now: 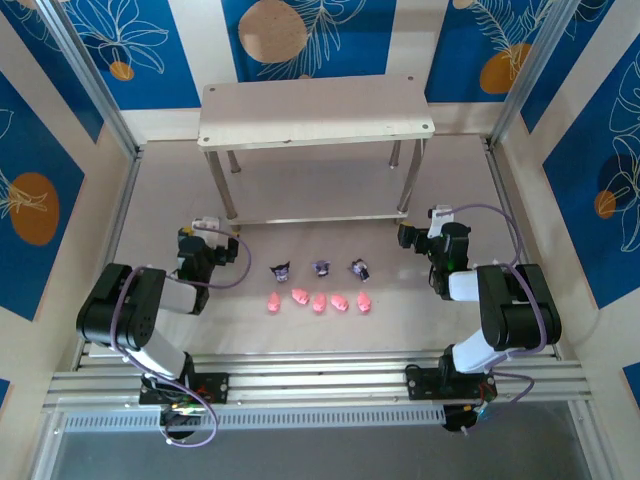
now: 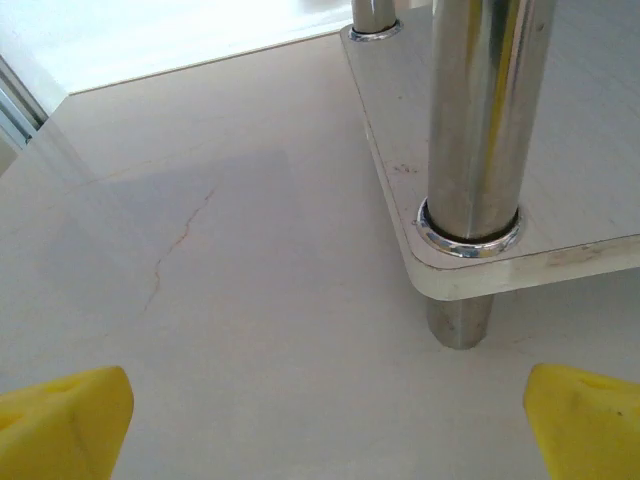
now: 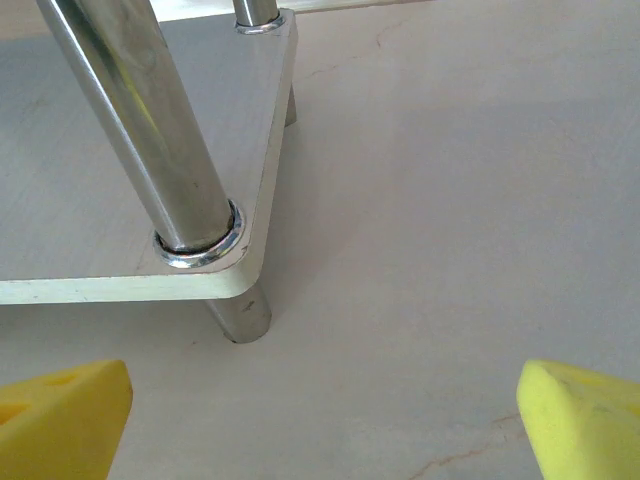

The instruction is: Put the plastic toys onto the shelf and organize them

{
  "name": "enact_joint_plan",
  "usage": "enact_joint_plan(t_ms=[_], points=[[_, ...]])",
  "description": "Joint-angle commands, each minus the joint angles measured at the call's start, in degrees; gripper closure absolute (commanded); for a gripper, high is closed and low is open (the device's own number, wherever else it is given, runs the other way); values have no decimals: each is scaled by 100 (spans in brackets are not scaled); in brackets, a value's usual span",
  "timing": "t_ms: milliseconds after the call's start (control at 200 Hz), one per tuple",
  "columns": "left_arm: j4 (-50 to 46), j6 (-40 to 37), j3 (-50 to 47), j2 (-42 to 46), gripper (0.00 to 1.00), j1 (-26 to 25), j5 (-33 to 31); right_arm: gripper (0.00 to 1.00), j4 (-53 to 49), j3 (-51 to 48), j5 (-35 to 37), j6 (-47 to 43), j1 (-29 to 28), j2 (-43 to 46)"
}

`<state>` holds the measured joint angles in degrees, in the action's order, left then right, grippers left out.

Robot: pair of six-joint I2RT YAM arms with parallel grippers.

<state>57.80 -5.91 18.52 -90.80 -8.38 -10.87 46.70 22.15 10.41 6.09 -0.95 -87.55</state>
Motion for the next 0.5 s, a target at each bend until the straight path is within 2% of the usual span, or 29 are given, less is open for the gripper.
enact_joint_plan(t_ms=[0,260,495], points=[[30,108,82,98,0,107,130,1,43,126,-92,51,7,27],[-41,117,118,98,0,124,170,1,45,127,-92,54,9,27],[-147,65,163,115,0,230,725,1,41,127,-92,50,7,26]])
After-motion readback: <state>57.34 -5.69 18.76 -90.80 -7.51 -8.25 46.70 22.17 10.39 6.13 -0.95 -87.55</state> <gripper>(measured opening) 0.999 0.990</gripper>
